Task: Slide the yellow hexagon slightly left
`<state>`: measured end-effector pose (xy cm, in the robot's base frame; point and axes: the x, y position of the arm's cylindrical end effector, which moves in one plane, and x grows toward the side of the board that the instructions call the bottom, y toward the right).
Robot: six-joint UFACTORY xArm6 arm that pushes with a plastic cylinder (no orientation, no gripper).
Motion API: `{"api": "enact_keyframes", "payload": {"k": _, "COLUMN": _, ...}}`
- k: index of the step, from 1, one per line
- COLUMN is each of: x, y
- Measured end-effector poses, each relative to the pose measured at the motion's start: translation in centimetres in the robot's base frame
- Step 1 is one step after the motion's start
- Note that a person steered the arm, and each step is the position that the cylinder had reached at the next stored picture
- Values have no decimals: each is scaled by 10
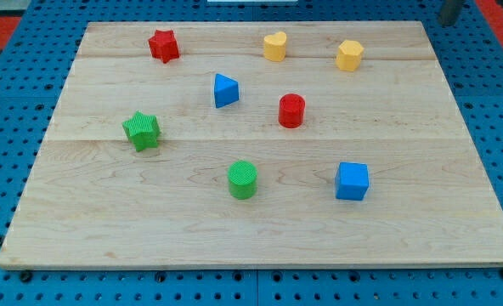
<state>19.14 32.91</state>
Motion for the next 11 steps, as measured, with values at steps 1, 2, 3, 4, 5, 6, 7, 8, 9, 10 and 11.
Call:
{"api": "enact_keyframes", "payload": {"k": 1, "x": 23, "y": -50}}
{"api": "enact_keyframes", "payload": {"k": 2, "x": 74, "y": -122}}
{"api": "enact_keyframes", "payload": {"k": 3, "x": 75, "y": -124}}
{"api": "enact_keyframes", "payload": {"k": 4, "x": 75, "y": -124}}
{"api": "enact_keyframes", "payload": {"k": 5, "x": 74, "y": -124}}
{"api": "enact_keyframes", "payload": {"k": 6, "x": 74, "y": -124}}
{"api": "enact_keyframes", "payload": {"k": 7, "x": 74, "y": -122}}
{"api": "enact_keyframes", "payload": {"k": 8, "x": 75, "y": -104}}
{"api": "enact_keyframes", "payload": {"k": 9, "x": 84, "y": -79}}
{"api": "enact_keyframes", "payload": {"k": 10, "x": 84, "y": -76}}
{"api": "enact_keyframes", "payload": {"k": 11, "x": 84, "y": -80}}
